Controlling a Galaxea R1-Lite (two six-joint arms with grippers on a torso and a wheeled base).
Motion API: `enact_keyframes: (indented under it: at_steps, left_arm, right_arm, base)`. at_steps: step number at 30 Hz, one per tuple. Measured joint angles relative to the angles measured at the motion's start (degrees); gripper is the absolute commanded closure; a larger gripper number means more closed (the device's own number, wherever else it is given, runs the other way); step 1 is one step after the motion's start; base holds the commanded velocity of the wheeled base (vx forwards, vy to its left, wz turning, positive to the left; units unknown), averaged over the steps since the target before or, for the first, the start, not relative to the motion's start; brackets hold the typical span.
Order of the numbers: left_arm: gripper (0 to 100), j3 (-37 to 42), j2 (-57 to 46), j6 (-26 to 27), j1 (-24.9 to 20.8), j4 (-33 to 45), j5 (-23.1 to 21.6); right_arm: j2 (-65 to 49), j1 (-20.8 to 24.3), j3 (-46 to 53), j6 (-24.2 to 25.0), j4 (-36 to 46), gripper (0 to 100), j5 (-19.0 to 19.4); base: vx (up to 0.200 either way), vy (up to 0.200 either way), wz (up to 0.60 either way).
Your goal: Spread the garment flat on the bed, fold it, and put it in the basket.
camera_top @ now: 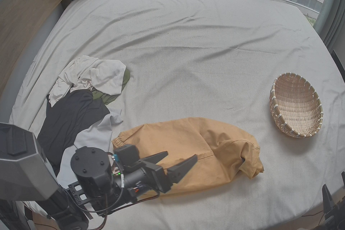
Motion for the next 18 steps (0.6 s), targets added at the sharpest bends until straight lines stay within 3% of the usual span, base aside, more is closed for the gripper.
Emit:
enact_keyframes:
  at_steps: [11,18]
  left_arm:
    - [0,8.5,-7.6,-0.3,4.1,-0.7,-2.8]
    - [0,13.4,-13.3,-0.2,9.2,-0.6,-5.2]
  right_arm:
    - [0.0,0.0,0.0,0.0,0.0,0,0.0]
    - [0.0,0.0,0.0,0.0,0.0,0,0.0]
  base:
    - [0.0,0.0,0.0]
    - [0.0,0.0,0.0]
